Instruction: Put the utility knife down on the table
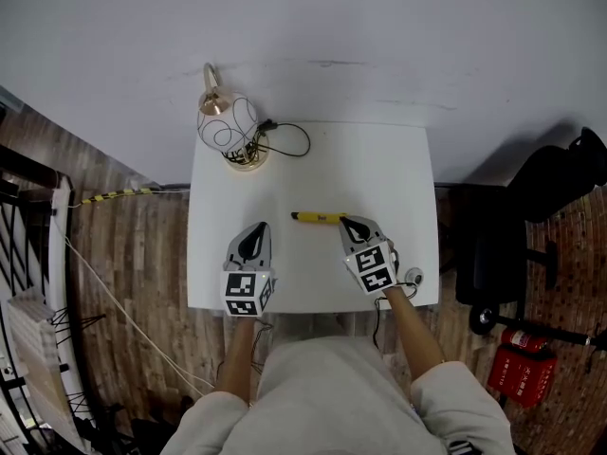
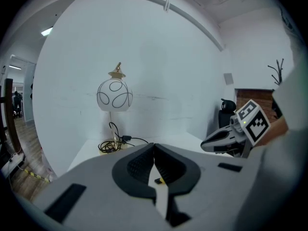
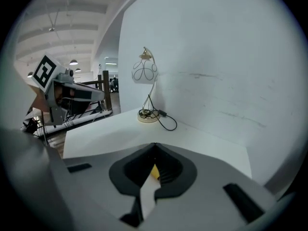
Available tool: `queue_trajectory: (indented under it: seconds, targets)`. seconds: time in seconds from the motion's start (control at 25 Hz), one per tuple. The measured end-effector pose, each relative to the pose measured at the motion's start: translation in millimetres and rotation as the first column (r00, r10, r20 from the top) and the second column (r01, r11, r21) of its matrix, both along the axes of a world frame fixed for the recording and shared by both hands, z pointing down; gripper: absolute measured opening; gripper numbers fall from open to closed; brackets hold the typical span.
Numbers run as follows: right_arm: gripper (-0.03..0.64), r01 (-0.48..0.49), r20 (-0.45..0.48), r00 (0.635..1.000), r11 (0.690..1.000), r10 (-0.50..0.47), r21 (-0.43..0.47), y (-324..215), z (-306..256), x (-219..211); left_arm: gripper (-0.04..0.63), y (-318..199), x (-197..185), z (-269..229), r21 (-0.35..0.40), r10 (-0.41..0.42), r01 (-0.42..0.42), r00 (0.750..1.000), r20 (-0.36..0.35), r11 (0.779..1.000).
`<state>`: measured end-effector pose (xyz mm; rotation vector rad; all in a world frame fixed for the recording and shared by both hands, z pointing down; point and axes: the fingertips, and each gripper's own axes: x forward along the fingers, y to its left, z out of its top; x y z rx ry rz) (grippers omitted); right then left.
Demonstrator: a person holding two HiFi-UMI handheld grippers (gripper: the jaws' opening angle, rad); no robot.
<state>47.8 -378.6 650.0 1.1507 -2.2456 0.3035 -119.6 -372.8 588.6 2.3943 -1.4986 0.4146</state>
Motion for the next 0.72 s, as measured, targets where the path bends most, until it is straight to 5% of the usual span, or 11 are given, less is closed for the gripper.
queue_trajectory:
  seconds: [0.72]
  targets:
    - [-0.003,-0.194,0.086,0.98,0.961,0.18,0.196,-1,-87,40,0.006,-14,22,-47,0.102,0.03,-0.03,1.0,0.001,0.994]
